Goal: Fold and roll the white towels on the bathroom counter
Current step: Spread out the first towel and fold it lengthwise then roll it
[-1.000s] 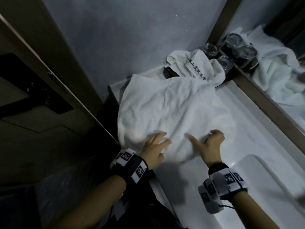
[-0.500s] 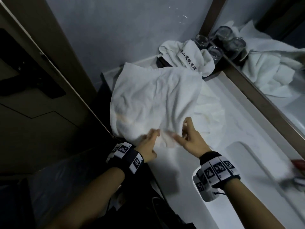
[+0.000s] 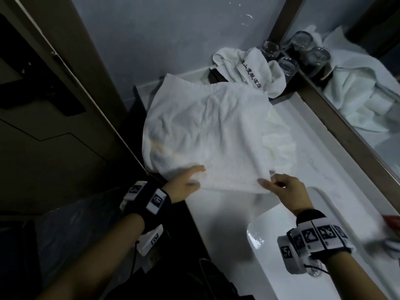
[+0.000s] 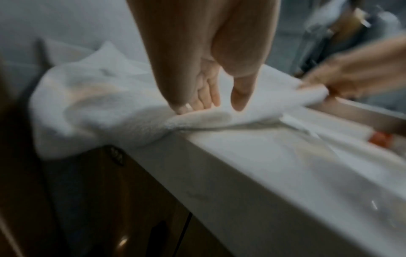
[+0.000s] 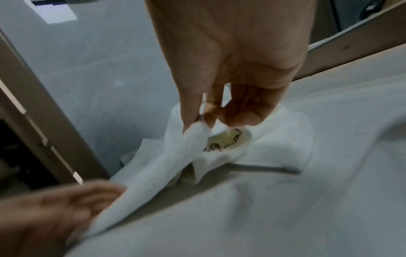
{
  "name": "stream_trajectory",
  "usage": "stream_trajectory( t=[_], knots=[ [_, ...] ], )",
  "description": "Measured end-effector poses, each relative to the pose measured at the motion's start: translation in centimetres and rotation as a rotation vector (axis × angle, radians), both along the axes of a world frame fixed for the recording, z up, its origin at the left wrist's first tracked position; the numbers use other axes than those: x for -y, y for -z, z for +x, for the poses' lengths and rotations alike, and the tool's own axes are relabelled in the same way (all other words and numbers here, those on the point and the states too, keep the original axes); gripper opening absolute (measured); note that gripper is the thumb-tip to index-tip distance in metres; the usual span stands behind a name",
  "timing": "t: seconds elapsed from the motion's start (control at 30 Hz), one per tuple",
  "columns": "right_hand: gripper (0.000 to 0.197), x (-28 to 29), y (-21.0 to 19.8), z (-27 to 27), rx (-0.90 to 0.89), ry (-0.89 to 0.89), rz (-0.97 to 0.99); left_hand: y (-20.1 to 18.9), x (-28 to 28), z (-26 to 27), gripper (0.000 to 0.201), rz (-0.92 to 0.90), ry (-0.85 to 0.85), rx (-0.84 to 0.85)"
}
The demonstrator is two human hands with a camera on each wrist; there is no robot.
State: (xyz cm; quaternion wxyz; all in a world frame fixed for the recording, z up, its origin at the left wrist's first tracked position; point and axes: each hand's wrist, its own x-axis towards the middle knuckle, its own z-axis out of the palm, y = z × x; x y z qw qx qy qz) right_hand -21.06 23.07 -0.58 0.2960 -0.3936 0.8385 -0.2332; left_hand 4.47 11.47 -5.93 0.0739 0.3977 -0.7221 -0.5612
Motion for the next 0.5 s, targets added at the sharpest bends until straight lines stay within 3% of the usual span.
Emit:
stream_trajectory(
  t=[0.07,0.13,0.17,0.23,0.3,0.4,0.5],
  knots=[
    [0.048,0.0,0.7,0.5,-0.011,0.018,0.001,0.0,0.8,1.0,0.024,0.039,-0.372,-0.108],
    [0.036,0.4,1.4,1.4,0.029,0.074,-0.001,0.6,1.8,2.5,0.016,-0.061,-0.662,-0.018],
    [0.041,0.8,1.4,2.0,0.102,0.132,0.015,1.1,2.3,3.3,0.017,-0.114,-0.728,0.079],
    [0.076,1.7,1.7,3.0,0.280,0.242,0.066,2.1,3.1,4.6,0.023,-0.101,-0.756,0.240],
    [0.091,2.6,2.1,3.8,0.299,0.246,0.122,3.0,3.6,5.0,0.035,0.041,-0.716,0.343],
    [0.070,3.4,3.2,4.3,0.235,0.223,0.189,3.8,4.1,4.7,0.053,0.252,-0.774,0.305],
    [0.051,3.5,3.8,4.8,0.198,0.218,0.189,4.7,4.4,4.6,0.052,0.452,-0.916,0.142]
  ],
)
